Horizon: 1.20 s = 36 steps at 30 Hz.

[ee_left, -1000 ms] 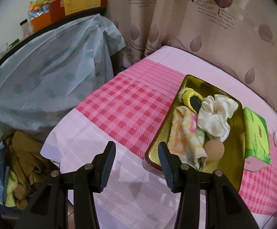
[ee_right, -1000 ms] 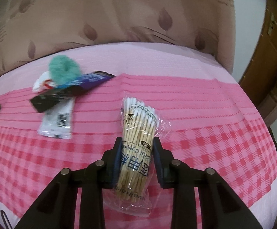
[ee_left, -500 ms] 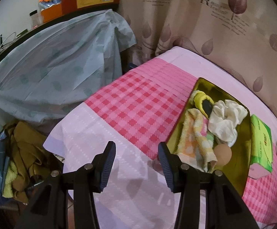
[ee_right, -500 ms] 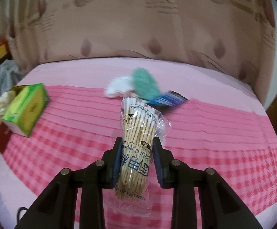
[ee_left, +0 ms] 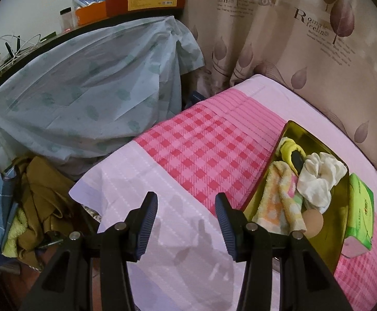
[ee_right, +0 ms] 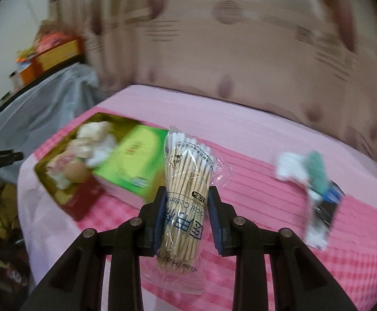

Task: Organize soft objects
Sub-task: 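Lower the cotton swab pack into the gold tin and open the right gripper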

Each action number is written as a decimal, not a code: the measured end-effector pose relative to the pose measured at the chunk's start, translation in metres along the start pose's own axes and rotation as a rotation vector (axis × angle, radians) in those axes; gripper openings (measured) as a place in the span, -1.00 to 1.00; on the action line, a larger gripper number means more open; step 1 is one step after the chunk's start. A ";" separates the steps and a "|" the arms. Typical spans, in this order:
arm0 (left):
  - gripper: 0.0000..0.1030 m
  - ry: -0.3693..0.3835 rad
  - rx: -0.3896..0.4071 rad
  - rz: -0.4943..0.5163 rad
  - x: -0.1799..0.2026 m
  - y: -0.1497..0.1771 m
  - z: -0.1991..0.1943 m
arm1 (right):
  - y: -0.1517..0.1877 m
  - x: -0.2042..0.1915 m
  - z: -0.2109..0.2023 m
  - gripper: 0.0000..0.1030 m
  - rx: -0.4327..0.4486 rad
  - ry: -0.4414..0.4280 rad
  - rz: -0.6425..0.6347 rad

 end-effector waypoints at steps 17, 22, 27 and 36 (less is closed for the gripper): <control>-0.09 -0.038 0.015 -0.056 -0.018 -0.005 -0.002 | -0.036 -0.152 0.078 -0.46 -0.061 -0.208 -0.162; -0.09 -0.039 0.015 -0.052 -0.017 -0.006 -0.002 | -0.035 -0.168 0.097 -0.46 -0.084 -0.211 -0.178; -0.09 -0.038 0.018 -0.055 -0.016 -0.006 -0.002 | -0.035 -0.173 0.112 -0.38 -0.103 -0.215 -0.174; -0.09 -0.042 0.021 -0.041 -0.014 -0.005 -0.002 | -0.035 -0.163 0.104 -0.12 -0.085 -0.212 -0.148</control>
Point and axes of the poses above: each gripper's, at about its wrist camera, not at the fingertips, and z roughly the way its jaws point, x to its right, y to its underside, the point moved 5 cm from there along z, roughly the way its jaws point, and after that the axes turned 1 degree about y, right-handed, at the moved point
